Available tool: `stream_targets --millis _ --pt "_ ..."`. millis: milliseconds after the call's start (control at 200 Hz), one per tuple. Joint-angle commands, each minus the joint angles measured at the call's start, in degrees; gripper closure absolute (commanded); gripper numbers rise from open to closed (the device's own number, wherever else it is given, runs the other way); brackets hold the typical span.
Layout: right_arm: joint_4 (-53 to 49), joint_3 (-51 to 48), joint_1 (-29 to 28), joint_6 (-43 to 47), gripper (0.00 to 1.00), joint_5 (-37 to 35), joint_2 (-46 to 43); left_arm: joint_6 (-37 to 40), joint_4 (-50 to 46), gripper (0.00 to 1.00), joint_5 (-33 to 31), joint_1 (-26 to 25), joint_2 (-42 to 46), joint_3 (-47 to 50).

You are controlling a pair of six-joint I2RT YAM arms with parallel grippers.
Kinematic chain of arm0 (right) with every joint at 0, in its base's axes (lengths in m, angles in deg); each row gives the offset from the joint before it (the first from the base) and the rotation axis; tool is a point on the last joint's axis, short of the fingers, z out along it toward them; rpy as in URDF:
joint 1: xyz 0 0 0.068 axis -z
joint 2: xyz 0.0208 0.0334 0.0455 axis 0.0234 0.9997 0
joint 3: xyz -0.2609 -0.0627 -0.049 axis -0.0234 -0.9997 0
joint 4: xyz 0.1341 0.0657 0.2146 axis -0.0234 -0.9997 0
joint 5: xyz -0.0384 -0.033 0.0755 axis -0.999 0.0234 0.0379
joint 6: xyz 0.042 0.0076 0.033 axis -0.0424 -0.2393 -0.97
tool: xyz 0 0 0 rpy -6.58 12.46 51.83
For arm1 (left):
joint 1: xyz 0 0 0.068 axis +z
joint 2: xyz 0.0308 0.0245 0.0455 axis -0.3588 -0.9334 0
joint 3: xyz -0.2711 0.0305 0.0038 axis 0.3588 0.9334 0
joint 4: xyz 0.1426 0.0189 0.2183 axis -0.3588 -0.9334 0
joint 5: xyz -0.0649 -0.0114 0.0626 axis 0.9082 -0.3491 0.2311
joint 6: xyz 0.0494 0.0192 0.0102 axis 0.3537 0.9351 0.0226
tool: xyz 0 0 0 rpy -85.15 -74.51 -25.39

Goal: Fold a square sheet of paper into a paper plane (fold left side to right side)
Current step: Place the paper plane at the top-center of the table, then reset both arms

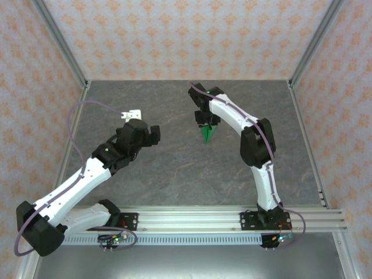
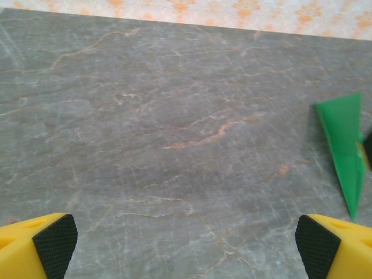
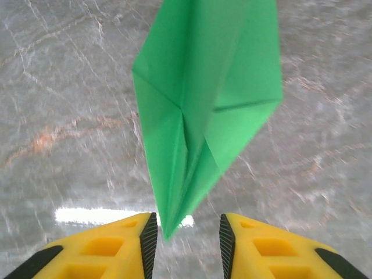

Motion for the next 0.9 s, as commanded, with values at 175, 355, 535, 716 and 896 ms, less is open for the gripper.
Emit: stream_targets --millis 175,355,535,716,896 --pt "16.57 -22.49 1.29 3.52 0.35 -12.03 -29.04 2.78 2.18 0.0 -2.81 11.78 0.99 -0.26" --pt "29.63 -41.37 6.44 4.18 0.12 -16.68 -44.94 3.15 11.65 0.0 -13.82 16.64 2.96 6.95" --pt "44.18 -59.13 14.37 5.13 0.0 -19.2 -57.27 7.17 19.35 0.0 -25.97 17.33 1.82 14.28" --pt "66.0 -77.78 24.05 5.96 0.0 -20.23 -61.38 11.03 26.48 0.0 -27.0 18.43 -4.24 17.66" --pt "81.15 -84.95 27.22 9.27 0.01 -18.45 -55.95 17.5 35.69 0.0 -22.44 18.52 -12.83 18.71"
